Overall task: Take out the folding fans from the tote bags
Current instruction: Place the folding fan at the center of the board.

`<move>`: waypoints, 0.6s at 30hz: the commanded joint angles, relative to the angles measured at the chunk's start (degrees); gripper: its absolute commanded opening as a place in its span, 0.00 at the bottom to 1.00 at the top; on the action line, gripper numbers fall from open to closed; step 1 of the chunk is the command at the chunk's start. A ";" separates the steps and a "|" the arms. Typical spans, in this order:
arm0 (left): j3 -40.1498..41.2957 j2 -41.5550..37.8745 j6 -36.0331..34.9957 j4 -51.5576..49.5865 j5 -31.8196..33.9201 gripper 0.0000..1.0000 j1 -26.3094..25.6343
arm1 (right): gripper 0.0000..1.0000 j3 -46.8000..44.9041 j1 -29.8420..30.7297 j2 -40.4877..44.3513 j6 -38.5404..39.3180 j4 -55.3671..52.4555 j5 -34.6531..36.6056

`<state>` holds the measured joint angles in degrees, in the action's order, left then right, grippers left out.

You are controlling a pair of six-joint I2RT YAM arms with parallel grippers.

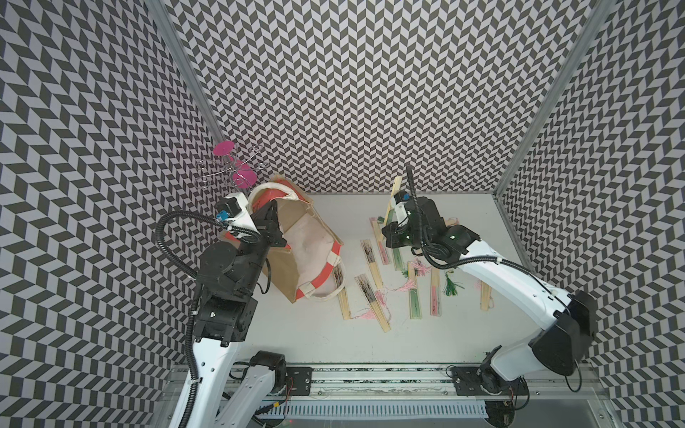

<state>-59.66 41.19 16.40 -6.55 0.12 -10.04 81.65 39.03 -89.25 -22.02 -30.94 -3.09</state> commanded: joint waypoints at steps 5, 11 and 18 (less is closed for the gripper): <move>-7.46 2.87 0.38 -0.92 5.91 0.00 0.02 | 0.00 9.41 0.77 -13.44 2.08 -5.97 -7.08; -7.61 6.66 1.66 0.85 10.04 0.00 0.02 | 0.00 16.36 2.82 -23.79 2.25 -6.73 -6.52; -9.33 10.83 2.80 0.73 11.38 0.00 0.11 | 0.00 27.25 4.25 -36.25 1.22 -11.69 -4.05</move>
<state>-66.13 52.69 17.76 -8.45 9.34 -10.04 106.04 42.63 -122.65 -20.58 -40.66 -8.80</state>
